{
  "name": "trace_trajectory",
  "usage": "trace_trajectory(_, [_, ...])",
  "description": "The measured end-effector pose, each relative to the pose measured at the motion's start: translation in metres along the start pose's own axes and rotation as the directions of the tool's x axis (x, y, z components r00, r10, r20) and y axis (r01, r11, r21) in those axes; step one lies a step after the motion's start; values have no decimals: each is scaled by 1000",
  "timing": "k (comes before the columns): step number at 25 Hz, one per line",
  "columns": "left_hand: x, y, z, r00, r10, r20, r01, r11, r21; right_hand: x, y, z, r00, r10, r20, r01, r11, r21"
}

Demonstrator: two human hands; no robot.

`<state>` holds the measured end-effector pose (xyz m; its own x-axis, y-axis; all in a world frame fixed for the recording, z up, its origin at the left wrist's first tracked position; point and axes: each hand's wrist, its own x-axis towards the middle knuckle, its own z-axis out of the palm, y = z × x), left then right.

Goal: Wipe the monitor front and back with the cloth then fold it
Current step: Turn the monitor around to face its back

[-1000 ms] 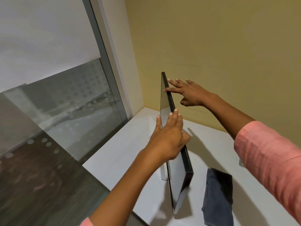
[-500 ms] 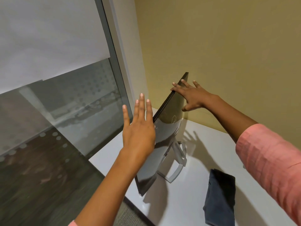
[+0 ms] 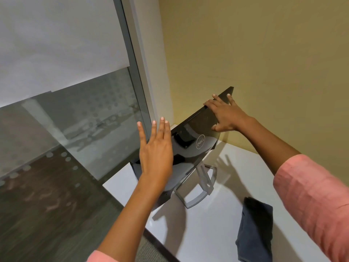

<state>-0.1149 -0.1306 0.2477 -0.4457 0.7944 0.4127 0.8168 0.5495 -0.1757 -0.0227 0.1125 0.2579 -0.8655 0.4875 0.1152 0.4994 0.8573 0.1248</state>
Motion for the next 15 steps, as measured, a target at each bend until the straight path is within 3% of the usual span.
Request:
trace_trajectory(8, [56,-35,15,988,-132,-85,123,987,-108,-15,3,8,987,149,-66,-146,988,57])
trace_trajectory(15, [87,-26,39,974,-94,-209,50,977,-207,-24,-10,8,951,291,-105,-285,956,73])
